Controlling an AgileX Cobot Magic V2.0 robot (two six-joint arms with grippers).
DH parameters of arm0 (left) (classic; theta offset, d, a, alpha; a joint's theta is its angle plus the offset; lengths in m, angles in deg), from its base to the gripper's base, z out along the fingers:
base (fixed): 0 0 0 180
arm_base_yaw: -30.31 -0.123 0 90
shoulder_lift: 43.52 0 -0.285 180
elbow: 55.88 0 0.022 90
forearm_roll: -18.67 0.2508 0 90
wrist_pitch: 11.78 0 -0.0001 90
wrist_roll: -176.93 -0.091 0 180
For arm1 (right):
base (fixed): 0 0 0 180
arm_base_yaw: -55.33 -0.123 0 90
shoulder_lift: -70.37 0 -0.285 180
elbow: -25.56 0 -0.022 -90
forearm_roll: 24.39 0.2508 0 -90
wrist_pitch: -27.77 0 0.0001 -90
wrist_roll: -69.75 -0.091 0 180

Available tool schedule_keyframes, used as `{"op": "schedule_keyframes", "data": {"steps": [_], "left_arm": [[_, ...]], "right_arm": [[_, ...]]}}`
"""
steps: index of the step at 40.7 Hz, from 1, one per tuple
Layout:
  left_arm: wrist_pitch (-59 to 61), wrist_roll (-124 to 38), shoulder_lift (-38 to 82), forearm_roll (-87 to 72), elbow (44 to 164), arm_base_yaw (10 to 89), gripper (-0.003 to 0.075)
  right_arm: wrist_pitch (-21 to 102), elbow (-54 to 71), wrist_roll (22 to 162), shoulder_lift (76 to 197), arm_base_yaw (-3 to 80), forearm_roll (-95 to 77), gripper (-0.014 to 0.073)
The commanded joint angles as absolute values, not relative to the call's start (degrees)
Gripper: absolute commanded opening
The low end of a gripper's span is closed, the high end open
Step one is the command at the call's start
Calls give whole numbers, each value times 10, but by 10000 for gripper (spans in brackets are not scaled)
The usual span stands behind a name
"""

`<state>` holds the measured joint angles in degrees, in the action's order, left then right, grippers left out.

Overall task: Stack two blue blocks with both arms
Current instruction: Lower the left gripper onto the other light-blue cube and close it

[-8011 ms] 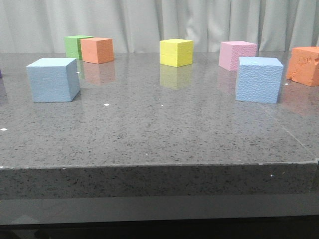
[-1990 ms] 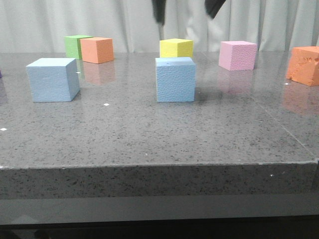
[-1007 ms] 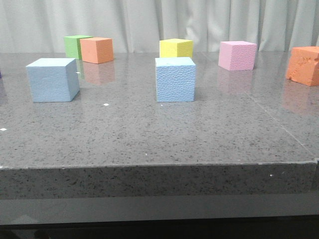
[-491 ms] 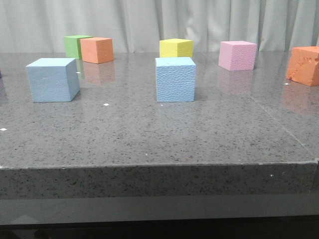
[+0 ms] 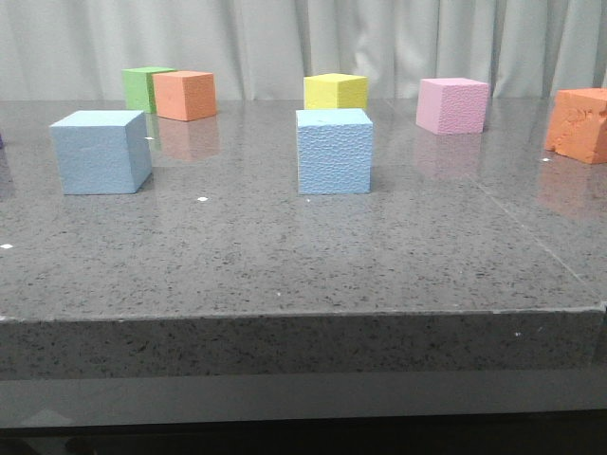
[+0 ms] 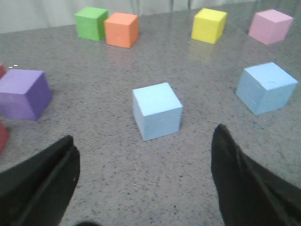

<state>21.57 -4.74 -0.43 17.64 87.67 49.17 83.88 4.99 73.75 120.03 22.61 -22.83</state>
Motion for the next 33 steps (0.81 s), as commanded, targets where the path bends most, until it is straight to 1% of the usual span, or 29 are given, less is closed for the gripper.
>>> {"op": "schedule_keyframes", "data": {"steps": [1, 5, 11, 23, 28, 33], "left_arm": [[163, -50, 40, 170, 913, 527, 566], [158, -50, 96, 170, 942, 547, 566], [175, -49, 183, 170, 1003, 550, 566], [266, 39, 358, 178, 1154, 550, 566], [281, 86, 423, 221, 1208, 550, 568], [325, 136, 481, 285, 1254, 550, 571]], "right_arm": [[808, 64, 741, 1197, 229, -230, 615], [808, 64, 741, 1197, 229, -230, 615], [809, 64, 741, 1197, 229, -230, 615], [810, 64, 741, 1197, 229, -230, 615], [810, 64, 741, 1197, 229, -230, 615], [811, 64, 741, 1197, 229, -230, 615]]}}
